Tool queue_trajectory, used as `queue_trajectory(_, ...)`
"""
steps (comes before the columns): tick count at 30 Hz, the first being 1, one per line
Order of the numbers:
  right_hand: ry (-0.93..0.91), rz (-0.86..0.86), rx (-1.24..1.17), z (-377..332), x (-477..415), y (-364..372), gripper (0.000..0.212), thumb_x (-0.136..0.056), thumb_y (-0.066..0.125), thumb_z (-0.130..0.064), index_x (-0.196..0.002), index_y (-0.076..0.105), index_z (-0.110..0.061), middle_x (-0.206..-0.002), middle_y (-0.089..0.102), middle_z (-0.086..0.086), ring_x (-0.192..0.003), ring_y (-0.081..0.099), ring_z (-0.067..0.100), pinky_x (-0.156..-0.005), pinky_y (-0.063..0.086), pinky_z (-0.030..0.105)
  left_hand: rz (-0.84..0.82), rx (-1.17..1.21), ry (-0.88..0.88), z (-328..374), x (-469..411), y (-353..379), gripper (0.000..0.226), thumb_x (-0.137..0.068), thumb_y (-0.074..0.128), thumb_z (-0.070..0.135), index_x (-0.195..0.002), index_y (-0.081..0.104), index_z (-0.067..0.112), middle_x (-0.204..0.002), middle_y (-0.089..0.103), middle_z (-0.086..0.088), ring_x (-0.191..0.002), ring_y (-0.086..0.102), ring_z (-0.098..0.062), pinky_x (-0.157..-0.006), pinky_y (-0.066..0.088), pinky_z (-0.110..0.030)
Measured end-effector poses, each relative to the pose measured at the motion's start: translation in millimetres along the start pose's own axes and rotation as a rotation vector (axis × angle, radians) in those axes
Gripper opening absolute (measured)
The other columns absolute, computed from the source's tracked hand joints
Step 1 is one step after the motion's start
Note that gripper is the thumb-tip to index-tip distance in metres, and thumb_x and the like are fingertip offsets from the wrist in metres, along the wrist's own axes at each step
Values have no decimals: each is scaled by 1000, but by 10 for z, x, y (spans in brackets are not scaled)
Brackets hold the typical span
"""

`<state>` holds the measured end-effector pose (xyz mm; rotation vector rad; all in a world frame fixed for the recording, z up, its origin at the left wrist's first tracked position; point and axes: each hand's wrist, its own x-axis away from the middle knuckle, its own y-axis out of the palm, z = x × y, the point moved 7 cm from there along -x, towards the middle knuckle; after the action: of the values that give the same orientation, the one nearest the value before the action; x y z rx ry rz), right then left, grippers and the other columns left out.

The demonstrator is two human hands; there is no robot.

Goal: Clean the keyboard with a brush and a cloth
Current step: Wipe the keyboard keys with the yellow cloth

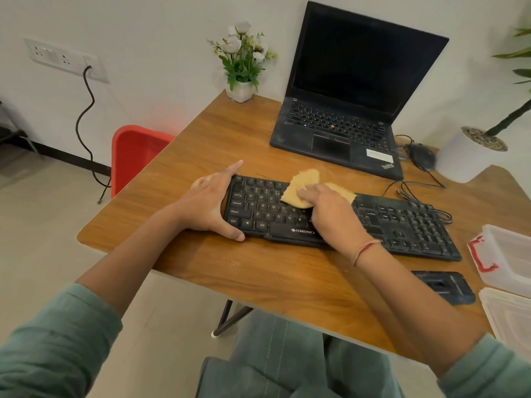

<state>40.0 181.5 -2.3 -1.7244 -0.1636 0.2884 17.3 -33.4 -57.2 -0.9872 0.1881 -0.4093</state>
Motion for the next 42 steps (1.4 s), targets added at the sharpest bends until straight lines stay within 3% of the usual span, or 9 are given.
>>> queue_trajectory(5, -271, -66, -47, -456, 443, 43, 53, -97, 35, 0, -144, 39, -24, -150, 38, -2, -142, 28, 16, -111, 7, 20, -1, 1, 2, -12, 3, -5, 144, -39, 70, 82, -150, -10, 38, -155, 24, 1, -143, 23, -24, -118, 11, -44)
queue_trajectory(9, -44, 1, 22, 144, 115, -72, 49, -92, 41, 2, -135, 53, -18, -142, 48, 5, -127, 47, 23, -107, 34, 30, 0, 4, -2, 13, 16, -12, 144, -37, 68, 83, -151, -8, 36, -154, 25, -1, -143, 23, -25, -119, 11, -45)
queue_trajectory(15, -263, -79, -79, -556, 460, 111, 53, -95, 35, 0, -143, 42, -22, -150, 38, 0, -142, 29, 17, -115, 19, 27, 18, -9, -10, 21, 30, -24, 146, -36, 69, 81, -152, -8, 36, -155, 25, 0, -142, 22, -23, -116, 12, -39)
queue_trajectory(20, -122, -49, 69, 29, 159, -40, 52, -92, 39, 3, -136, 52, -21, -145, 45, 3, -130, 46, 23, -107, 40, 34, 13, 5, -10, 25, 40, -27, 145, -36, 69, 81, -152, -6, 36, -155, 25, 0, -143, 22, -23, -117, 11, -41)
queue_trajectory(23, -8, 20, -43, 95, 112, -69, 50, -91, 37, 4, -133, 55, -16, -140, 51, 4, -129, 46, 22, -109, 32, 30, 14, -3, -11, 29, 38, -27, 145, -36, 68, 81, -152, -5, 35, -155, 25, 0, -143, 22, -24, -117, 11, -41)
queue_trajectory(28, -221, -33, -114, -443, 463, 93, 54, -95, 35, 1, -144, 38, -24, -152, 33, -2, -144, 24, 15, -112, 4, 20, 5, -18, -13, 21, 34, -21, 144, -37, 68, 82, -152, -6, 36, -155, 25, -1, -141, 24, -25, -117, 14, -44)
queue_trajectory(34, 66, 44, -79, 159, 58, -12, 53, -93, 36, 2, -141, 46, -18, -148, 42, 7, -136, 38, 23, -114, 26, 32, 2, -8, -4, 36, 39, -26, 144, -36, 67, 82, -152, -4, 34, -154, 26, 0, -140, 24, -25, -117, 14, -45)
queue_trajectory(39, -209, -65, -141, -548, 321, 184, 60, -95, 32, 2, -147, 32, -28, -155, 25, -4, -146, 15, 15, -118, 8, 27, -2, -15, -13, 29, 34, -26, 144, -37, 69, 81, -151, -6, 36, -154, 26, -1, -141, 24, -25, -118, 15, -45)
queue_trajectory(42, -59, -32, -77, -129, 91, 122, 62, -94, 35, 2, -148, 28, -29, -157, 22, -5, -146, 17, 14, -117, 11, 28, 3, -2, -13, 37, 43, -36, 144, -36, 69, 80, -151, -5, 36, -154, 26, -1, -141, 23, -25, -117, 14, -44)
